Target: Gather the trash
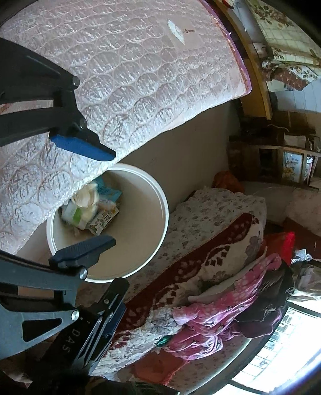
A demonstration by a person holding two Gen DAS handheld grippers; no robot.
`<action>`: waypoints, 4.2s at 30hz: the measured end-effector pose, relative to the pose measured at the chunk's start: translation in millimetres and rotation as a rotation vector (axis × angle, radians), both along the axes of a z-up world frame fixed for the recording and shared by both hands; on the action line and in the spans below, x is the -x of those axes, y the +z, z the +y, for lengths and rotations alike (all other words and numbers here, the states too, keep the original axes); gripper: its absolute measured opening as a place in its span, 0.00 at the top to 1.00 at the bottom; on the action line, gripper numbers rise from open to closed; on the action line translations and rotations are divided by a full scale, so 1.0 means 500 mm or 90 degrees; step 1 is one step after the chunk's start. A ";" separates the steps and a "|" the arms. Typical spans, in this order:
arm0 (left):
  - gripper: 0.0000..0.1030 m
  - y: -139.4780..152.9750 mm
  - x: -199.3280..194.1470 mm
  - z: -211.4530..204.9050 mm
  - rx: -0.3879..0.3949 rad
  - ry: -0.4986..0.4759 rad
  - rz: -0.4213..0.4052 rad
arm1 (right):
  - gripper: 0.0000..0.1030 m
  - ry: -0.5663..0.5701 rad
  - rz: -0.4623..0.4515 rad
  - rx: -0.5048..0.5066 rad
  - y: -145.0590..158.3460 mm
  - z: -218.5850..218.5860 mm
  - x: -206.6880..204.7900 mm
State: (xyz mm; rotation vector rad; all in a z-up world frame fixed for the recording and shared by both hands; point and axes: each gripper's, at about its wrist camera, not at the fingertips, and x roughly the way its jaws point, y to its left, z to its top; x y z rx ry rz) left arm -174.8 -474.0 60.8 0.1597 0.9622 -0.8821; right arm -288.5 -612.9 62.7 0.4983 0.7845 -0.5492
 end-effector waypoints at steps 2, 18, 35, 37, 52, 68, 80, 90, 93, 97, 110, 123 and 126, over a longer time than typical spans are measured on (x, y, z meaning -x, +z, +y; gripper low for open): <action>0.36 0.003 -0.004 0.011 -0.001 0.008 -0.002 | 0.36 0.000 0.001 0.000 -0.001 0.002 -0.001; 0.20 0.076 0.012 0.167 0.022 0.108 -0.126 | 0.36 0.034 -0.051 0.044 0.055 0.085 0.003; 0.20 0.180 0.062 0.375 0.038 0.205 -0.252 | 0.36 0.111 -0.151 0.091 0.163 0.268 0.021; 0.20 0.192 0.069 0.391 0.043 0.210 -0.265 | 0.36 0.122 -0.157 0.099 0.179 0.291 0.023; 0.20 0.226 0.095 0.456 0.081 0.235 -0.290 | 0.32 0.148 -0.195 0.157 0.243 0.388 0.046; 0.20 0.224 0.097 0.464 0.089 0.244 -0.283 | 0.27 0.135 -0.198 0.190 0.261 0.397 0.055; 0.20 0.221 0.100 0.440 0.084 0.221 -0.279 | 0.27 0.099 -0.179 0.214 0.259 0.376 0.062; 0.20 0.221 0.110 0.416 0.084 0.204 -0.280 | 0.27 0.082 -0.169 0.200 0.251 0.346 0.075; 0.20 0.220 0.109 0.410 0.082 0.200 -0.279 | 0.27 0.079 -0.167 0.204 0.250 0.345 0.076; 0.20 0.218 0.110 0.407 0.082 0.196 -0.278 | 0.27 0.076 -0.165 0.203 0.250 0.344 0.076; 0.20 0.211 0.102 0.406 0.084 0.195 -0.259 | 0.27 0.073 -0.162 0.200 0.246 0.337 0.078; 0.20 0.204 0.094 0.410 0.081 0.196 -0.254 | 0.27 0.072 -0.154 0.194 0.235 0.329 0.073; 0.20 0.200 0.091 0.411 0.080 0.193 -0.251 | 0.27 0.071 -0.151 0.194 0.232 0.328 0.070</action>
